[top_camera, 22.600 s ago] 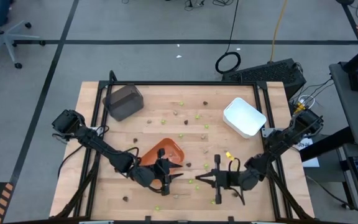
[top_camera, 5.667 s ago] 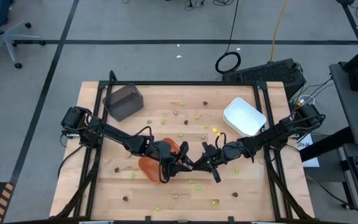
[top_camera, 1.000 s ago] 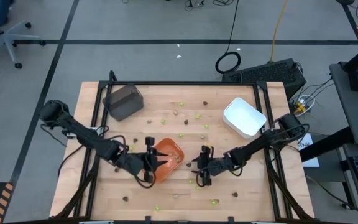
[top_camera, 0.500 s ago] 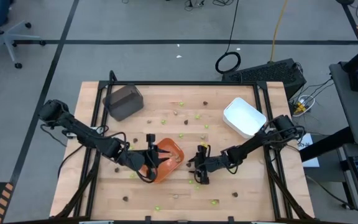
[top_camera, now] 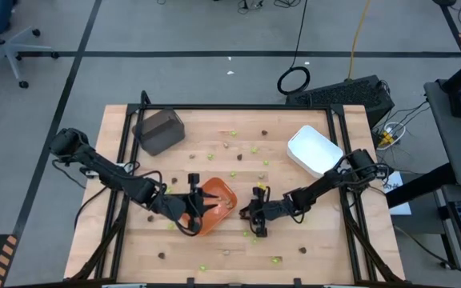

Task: Sort Halloween decoration
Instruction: Put the small transparent skull toy into the white bin

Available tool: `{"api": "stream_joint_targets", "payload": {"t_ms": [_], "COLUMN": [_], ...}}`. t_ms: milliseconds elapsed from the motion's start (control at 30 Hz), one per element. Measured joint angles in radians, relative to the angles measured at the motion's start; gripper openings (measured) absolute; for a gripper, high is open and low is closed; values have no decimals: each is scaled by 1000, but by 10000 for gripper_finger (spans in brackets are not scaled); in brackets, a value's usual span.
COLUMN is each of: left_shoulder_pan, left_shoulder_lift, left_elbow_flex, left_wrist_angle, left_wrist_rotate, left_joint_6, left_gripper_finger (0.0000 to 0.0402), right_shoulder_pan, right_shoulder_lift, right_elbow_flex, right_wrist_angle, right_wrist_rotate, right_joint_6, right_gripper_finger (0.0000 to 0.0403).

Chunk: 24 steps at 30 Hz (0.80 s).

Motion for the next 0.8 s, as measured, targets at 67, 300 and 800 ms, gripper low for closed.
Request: {"api": "stream_joint_targets", "payload": {"t_ms": [67, 300, 800], "left_shoulder_pan": [0, -7, -9], "left_shoulder_lift": [0, 0, 12], "left_elbow_flex": [0, 0, 0], "left_wrist_angle": [0, -4, -6], "left_wrist_rotate": [0, 4, 5], "left_joint_6": [-13, -14, -14], "left_gripper_finger": [111, 111, 111], "right_shoulder_pan": [-1, 13, 40], "right_shoulder_lift": [0, -15, -343], "right_elbow_flex": [0, 0, -2], "right_wrist_angle": [1, -5, -215], "right_wrist_rotate": [0, -1, -6], "right_joint_6": [0, -21, -162], "right_gripper_finger": [67, 38, 42]}}
